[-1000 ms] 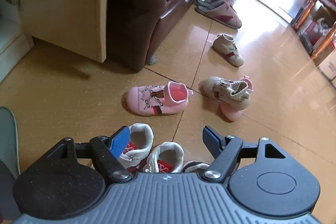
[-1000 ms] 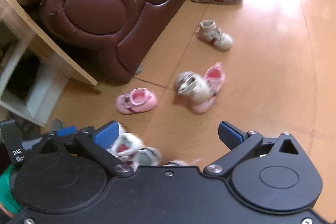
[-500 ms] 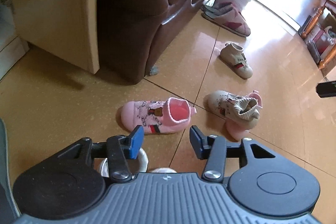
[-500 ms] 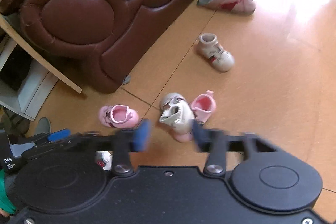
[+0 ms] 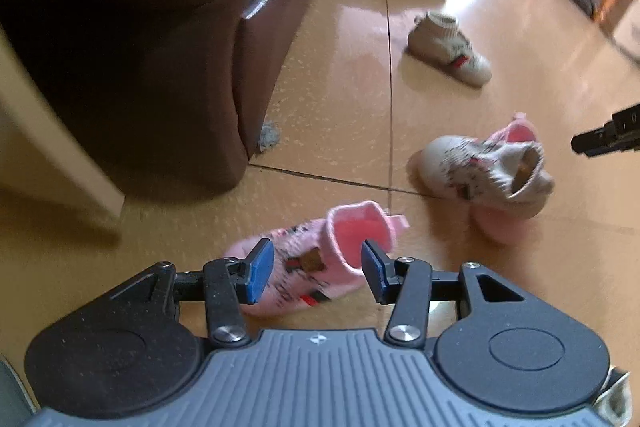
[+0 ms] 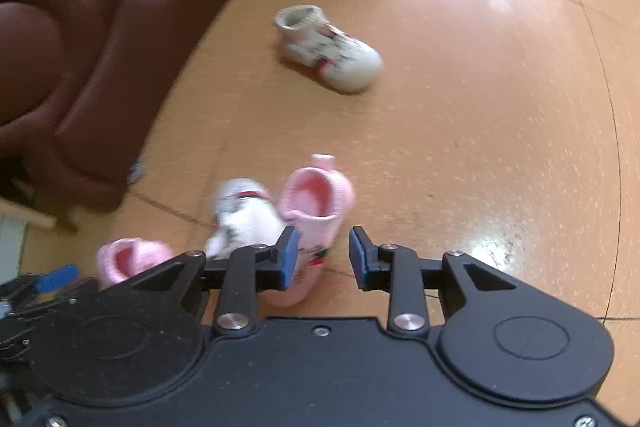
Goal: Organize scattered shoes
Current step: 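Move both tools back toward the pink and white baby shoes, then grasp a pink sock shoe with the left tool while the right tool grasps another pink sock shoe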
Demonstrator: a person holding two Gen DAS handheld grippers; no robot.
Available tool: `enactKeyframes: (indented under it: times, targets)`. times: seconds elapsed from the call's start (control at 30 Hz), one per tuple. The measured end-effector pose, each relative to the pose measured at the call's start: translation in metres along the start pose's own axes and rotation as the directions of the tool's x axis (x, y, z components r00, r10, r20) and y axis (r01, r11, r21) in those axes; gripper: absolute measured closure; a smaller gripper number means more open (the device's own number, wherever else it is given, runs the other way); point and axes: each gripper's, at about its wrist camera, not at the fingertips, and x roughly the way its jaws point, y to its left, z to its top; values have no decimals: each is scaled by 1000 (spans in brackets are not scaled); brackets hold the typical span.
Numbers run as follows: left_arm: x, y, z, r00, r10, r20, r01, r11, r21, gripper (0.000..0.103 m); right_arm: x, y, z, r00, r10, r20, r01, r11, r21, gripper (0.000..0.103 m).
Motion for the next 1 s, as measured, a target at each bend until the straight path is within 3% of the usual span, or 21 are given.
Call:
enactKeyframes:
  times: [0.1,0.27,0.7,0.8,0.87,0.93,1.0]
  targets:
    - [18,-3,7,998,-20,-54,23,998,53,55,18,-11,-2,1000,4,13,-5,997,76,69]
    - [42,-16,13,995,8,-102,10,985,174,55,36,-23,-5,998,37,47,-44,984,170,62]
    - [72,-10,22,989,33,-146,-4,982,191,55,68,-24,-4,997,58,57,-69,975,209,59]
    - [73,-1,20,992,13,-125,4,991,135,74,79,-25,-5,996,73,53,-84,966,243,59]
    - [70,9,19,995,-15,-98,21,998,61,83,87,-25,-6,996,85,41,-93,962,257,69]
    - [64,20,19,998,-34,-58,33,999,-15,90,90,-25,-6,997,65,42,-74,962,263,86]
    - [57,25,19,998,-49,-32,47,997,-54,92,87,-29,-7,995,68,78,-87,956,281,91]
